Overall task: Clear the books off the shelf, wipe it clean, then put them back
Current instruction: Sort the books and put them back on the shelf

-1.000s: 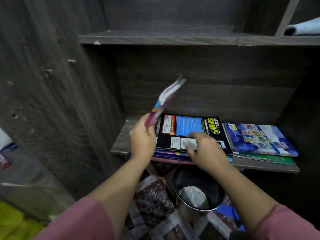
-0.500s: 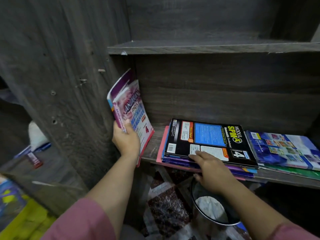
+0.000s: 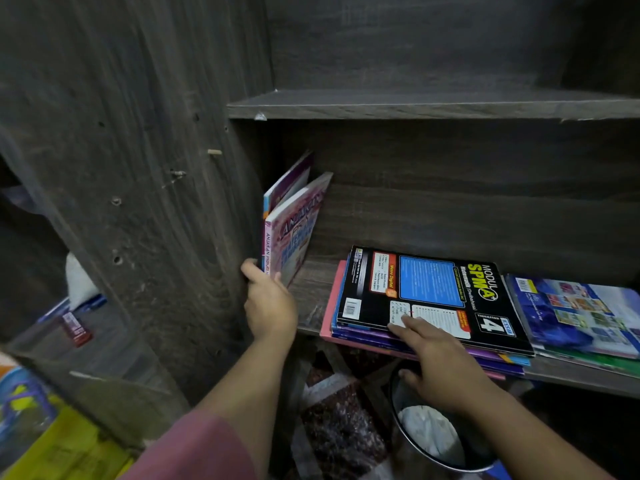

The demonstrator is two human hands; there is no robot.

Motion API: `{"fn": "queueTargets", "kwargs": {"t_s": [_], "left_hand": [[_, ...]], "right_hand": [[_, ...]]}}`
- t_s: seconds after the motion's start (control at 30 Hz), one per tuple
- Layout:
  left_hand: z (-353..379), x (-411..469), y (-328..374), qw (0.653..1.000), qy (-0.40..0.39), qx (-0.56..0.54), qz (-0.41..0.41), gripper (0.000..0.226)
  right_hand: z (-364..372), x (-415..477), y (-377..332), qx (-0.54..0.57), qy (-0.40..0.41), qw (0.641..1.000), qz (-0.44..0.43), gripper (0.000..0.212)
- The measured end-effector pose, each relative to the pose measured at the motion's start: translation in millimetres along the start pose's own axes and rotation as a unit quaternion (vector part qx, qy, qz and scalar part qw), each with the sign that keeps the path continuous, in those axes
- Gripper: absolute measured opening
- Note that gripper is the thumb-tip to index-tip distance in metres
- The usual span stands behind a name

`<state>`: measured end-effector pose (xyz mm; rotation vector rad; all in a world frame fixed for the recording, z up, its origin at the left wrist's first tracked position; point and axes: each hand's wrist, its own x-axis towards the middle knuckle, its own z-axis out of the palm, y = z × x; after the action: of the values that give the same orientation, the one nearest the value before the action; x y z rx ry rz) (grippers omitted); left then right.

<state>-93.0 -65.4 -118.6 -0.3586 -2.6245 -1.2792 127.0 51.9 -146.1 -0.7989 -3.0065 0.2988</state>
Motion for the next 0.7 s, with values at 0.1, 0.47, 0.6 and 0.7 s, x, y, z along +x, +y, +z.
{"fn": "queueTargets", "kwargs": {"t_s": [0.1,0.47,0.6,0.7], "left_hand": [[1,1,4,0.999,-0.001,0.040,-0.013,0.028],[4,19,2,0.986,-0.074,0.130,-0.070,0.053],[2,20,-4,0.990,-0.063,0.105,-0.066,0.055],[2,21,1,0.987,-0.075,0.101,-0.102,0.055]], "right_hand": [[0,2,3,0.002,-0.009,1.000,-0.001,0.075],[-2,13,22,-0.020,0.015,1.000,-0.009,0.062],[-4,17,28,-0.031,0.014,0.999,0.012,0.064],[-6,19,30,-0.028,0.003,0.999,0.023,0.064]]}}
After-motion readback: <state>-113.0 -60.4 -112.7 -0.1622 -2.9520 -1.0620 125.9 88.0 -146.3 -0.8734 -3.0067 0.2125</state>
